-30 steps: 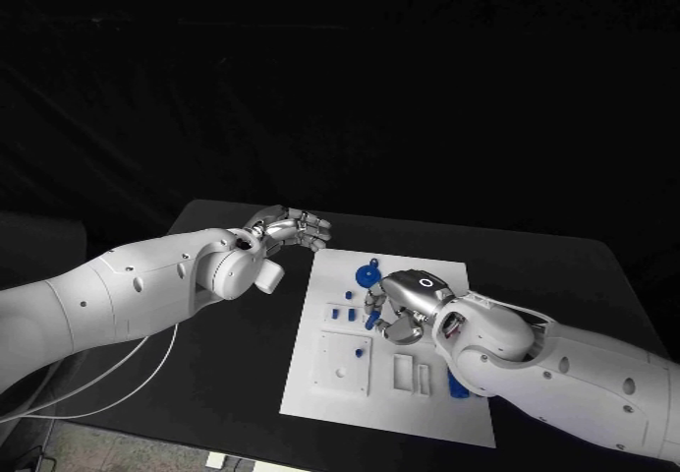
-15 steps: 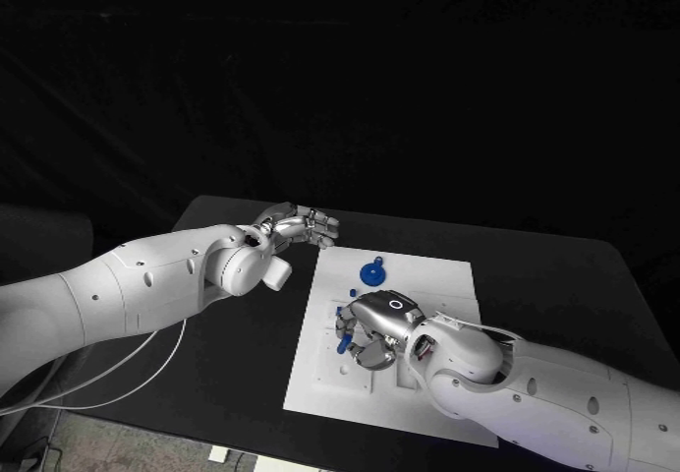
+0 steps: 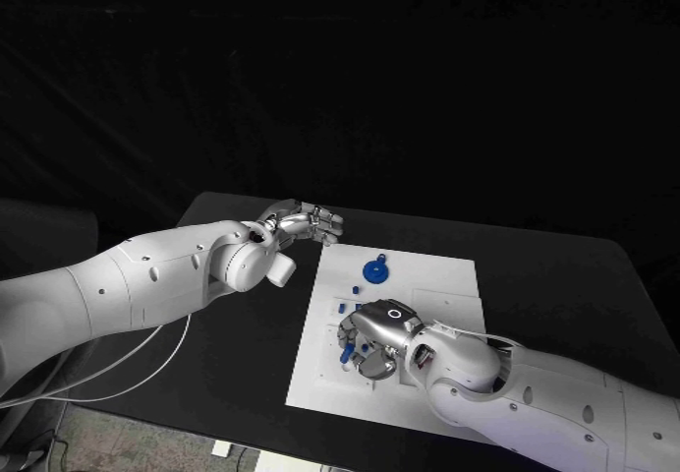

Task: Assemble the parts on the task board

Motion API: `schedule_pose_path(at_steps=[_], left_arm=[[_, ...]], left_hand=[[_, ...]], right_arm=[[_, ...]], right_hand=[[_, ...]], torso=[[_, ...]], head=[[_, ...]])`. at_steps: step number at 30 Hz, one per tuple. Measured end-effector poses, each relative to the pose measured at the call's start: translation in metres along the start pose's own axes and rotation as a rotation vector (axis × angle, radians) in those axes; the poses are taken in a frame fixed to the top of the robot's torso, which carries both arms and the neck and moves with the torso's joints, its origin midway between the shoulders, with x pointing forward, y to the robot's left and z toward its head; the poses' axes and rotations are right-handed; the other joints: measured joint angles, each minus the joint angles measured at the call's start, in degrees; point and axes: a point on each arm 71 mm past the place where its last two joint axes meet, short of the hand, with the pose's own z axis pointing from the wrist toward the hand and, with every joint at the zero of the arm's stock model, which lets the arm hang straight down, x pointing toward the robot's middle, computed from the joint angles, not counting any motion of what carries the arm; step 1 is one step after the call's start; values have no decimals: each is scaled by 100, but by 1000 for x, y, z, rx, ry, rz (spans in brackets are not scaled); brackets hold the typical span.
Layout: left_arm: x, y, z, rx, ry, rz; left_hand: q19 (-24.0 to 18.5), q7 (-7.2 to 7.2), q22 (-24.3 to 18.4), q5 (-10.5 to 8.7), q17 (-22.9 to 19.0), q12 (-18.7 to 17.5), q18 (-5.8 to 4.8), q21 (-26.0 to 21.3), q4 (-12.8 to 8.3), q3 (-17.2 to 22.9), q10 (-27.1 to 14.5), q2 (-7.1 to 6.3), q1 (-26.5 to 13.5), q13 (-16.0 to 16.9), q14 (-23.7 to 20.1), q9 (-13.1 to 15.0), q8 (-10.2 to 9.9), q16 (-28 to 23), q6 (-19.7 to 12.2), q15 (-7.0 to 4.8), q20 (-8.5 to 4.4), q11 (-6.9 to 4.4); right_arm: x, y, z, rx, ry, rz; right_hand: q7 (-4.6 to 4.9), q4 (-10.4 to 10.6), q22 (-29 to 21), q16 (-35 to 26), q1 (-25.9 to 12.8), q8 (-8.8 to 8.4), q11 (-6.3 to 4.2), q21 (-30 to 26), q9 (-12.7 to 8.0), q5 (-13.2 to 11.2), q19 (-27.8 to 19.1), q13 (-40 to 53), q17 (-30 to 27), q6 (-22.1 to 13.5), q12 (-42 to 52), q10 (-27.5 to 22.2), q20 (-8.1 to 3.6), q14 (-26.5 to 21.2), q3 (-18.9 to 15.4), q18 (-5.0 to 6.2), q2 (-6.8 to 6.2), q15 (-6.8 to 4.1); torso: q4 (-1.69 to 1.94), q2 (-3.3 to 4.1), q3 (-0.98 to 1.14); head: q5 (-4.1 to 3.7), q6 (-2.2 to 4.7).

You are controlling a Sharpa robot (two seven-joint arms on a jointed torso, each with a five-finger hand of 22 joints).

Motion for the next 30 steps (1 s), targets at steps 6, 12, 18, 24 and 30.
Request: schedule_pose_path(at_steps=[6,12,18,24,30], left_arm=[[0,0,0,0,1,0],[1,0,0,0,2,0],[0,0,0,0,3,0],[1,0,0,0,4,0],[1,0,0,0,4,-1]], left_hand=[[0,0,-1,0,0,0,0,0,0,0,0,0,0,-1,0,0,0,0,0,0,0,0],[0,0,-1,0,6,0,0,0,0,0,0,0,0,-1,0,0,0,0,0,0,0,0],[0,0,0,0,11,0,0,0,0,0,0,0,0,4,0,0,0,0,0,0,0,0],[0,0,4,0,11,0,0,0,0,0,0,0,0,3,0,1,0,0,0,0,0,0],[0,21,3,0,15,0,0,0,0,0,0,0,0,3,0,0,0,0,-21,0,0,0]], right_arm=[[5,3,1,-6,12,-4],[7,1,1,-3,21,-15],[8,1,1,-4,28,-28],[10,2,1,-5,38,-39],[13,0,1,1,50,-51]], right_hand=[[6,0,0,0,-15,0,0,0,75,0,-1,18,0,-7,0,0,0,0,0,0,-15,0],[6,-4,0,0,-15,0,0,0,77,0,2,17,0,-7,0,0,4,1,-5,0,-15,-1],[6,-20,-1,0,-15,0,0,0,86,0,2,15,0,-8,0,0,6,1,11,0,-15,-1],[6,-21,-1,0,-15,-2,0,0,87,0,-5,13,0,-8,-1,0,13,1,10,0,-15,-1],[18,-21,4,0,-15,-10,0,0,87,0,-5,16,0,4,-1,0,14,1,10,0,-15,-1]], torso=[[-5,1,3],[-4,1,5],[-4,1,3],[1,-1,2],[1,-1,-4]], head=[[12,-16],[21,-27],[21,-30],[8,-42],[6,-73]])
